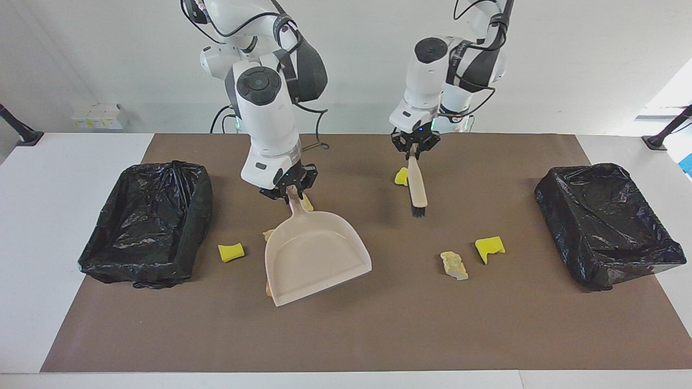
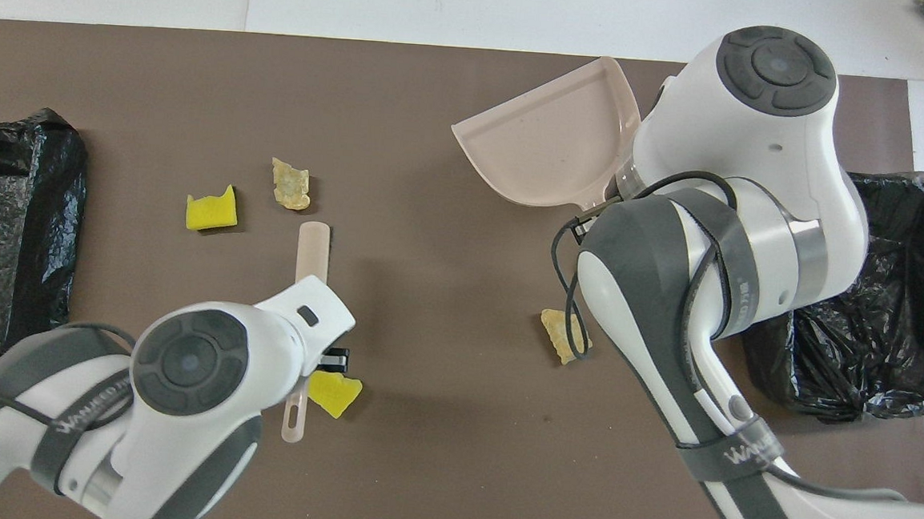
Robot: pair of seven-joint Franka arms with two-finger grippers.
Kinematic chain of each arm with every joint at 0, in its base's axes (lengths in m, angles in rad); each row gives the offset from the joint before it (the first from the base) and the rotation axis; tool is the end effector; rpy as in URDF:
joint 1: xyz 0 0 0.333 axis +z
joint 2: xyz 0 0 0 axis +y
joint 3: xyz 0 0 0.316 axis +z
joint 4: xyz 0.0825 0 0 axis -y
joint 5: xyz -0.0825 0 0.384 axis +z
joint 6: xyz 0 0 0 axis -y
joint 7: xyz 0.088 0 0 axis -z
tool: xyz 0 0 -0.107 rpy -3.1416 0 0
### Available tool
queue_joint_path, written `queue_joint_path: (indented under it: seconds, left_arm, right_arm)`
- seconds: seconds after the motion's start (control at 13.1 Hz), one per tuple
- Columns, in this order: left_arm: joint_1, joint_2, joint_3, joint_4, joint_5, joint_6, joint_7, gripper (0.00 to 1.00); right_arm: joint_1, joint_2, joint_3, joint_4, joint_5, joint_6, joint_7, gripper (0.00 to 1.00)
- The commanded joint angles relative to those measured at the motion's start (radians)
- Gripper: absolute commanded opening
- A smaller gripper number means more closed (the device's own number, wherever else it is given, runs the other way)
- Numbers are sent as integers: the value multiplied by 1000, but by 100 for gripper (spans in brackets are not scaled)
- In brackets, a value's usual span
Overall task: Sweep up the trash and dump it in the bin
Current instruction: 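Place the dustpan near the debris while the left gripper carries the brush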
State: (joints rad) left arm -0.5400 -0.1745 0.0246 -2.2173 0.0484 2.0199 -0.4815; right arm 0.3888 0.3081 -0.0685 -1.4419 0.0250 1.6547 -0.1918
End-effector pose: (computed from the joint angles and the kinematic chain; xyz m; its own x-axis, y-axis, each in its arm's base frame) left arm 0.4292 -0.2395 0.4484 0.9984 -0.0557 -0.0027 -0.0558 -0.9974 -0.0452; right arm 0.6089 0.2106 0.5073 0.8680 0.4879 -0.0920 0.4881 -0.8725 -0.0218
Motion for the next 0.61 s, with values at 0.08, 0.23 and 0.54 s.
queue_joint_path:
  seconds: [0.08,0.23,0.54]
  left_arm:
    - [229,95,-15,91,15,-12,235,0]
    - [377,134,-15,91,15,31,422,0]
    - [534,211,-15,59,15,117,648,0]
  right_arm:
    - [-2,-108,10,-197,-39,40,-340,0]
    - [1,-95,10,-236,-46,28,-586,0]
    - [18,-116,16,-307,-60,39,-707,0]
